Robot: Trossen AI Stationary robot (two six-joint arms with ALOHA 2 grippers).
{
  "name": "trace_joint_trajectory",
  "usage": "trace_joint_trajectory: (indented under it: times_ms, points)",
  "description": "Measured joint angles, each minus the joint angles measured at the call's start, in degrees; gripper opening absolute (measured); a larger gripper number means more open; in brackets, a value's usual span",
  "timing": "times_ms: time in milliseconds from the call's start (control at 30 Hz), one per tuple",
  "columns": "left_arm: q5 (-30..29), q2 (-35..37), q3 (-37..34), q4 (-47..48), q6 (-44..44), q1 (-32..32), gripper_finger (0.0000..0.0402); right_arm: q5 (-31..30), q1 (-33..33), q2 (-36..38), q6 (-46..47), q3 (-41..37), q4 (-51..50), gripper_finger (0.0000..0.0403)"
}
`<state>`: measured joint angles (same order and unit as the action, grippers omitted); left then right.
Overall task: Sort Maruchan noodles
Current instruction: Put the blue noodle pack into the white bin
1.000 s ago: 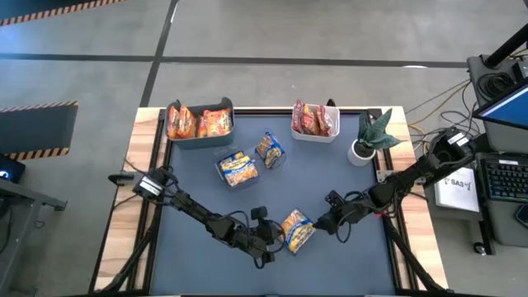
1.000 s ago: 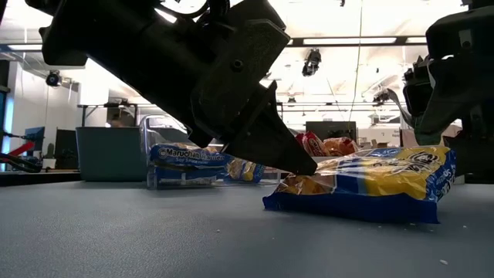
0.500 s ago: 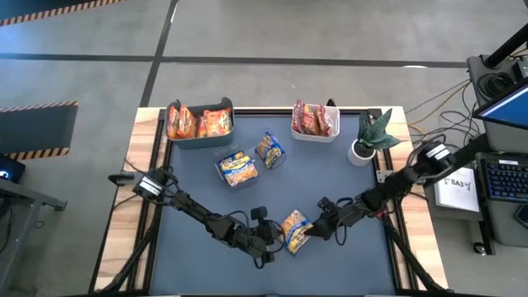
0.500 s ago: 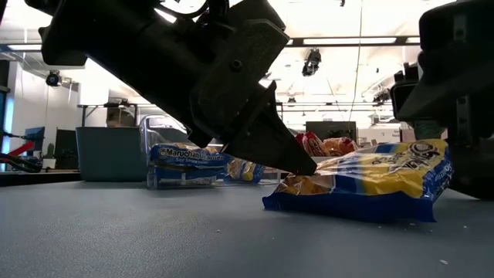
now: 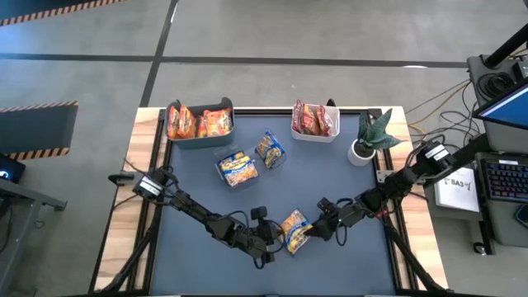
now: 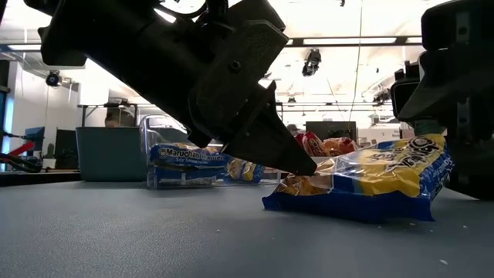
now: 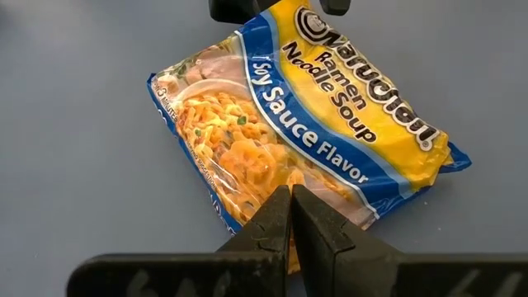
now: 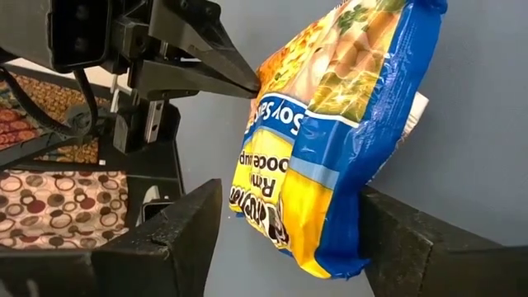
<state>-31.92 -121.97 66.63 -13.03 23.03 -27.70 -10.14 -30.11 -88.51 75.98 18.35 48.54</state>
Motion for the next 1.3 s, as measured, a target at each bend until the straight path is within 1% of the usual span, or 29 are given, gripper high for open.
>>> trace_joint_trajectory:
  times_ms: [267, 333, 433, 667, 933, 1033, 1300]
  points:
    - [0.0, 0.0, 0.0, -0.2, 0.0, 0.0, 0.0, -1.4, 0.0, -0.6, 1.3, 0.0, -0.3, 0.023]
    - [0.0, 0.0, 0.0, -0.3, 0.0, 0.0, 0.0, -1.5, 0.0, -0.9, 1.6, 0.0, -0.5, 0.0222]
    - [0.0, 0.0, 0.0, -0.3, 0.0, 0.0, 0.0, -1.9, 0.0, -1.1, 2.1, 0.1, -1.0, 0.0198]
    - [0.0, 0.0, 0.0, -0.3, 0.0, 0.0, 0.0, -1.9, 0.0, -1.1, 1.7, 0.1, -1.3, 0.0125]
    - [-0.1, 0.0, 0.0, -0.4, 0.0, 0.0, 0.0, -1.9, 0.1, -1.1, 0.4, 0.1, -1.4, 0.0078]
    - [-0.3, 0.0, 0.0, -0.6, 0.0, 0.0, 0.0, -1.9, 0.1, -1.1, 0.2, 0.1, -1.4, 0.007]
    - [-1.1, 0.0, 0.0, -0.8, 0.0, -0.1, 0.0, -1.9, 0.1, -1.1, 0.0, 0.0, -1.5, 0.0069]
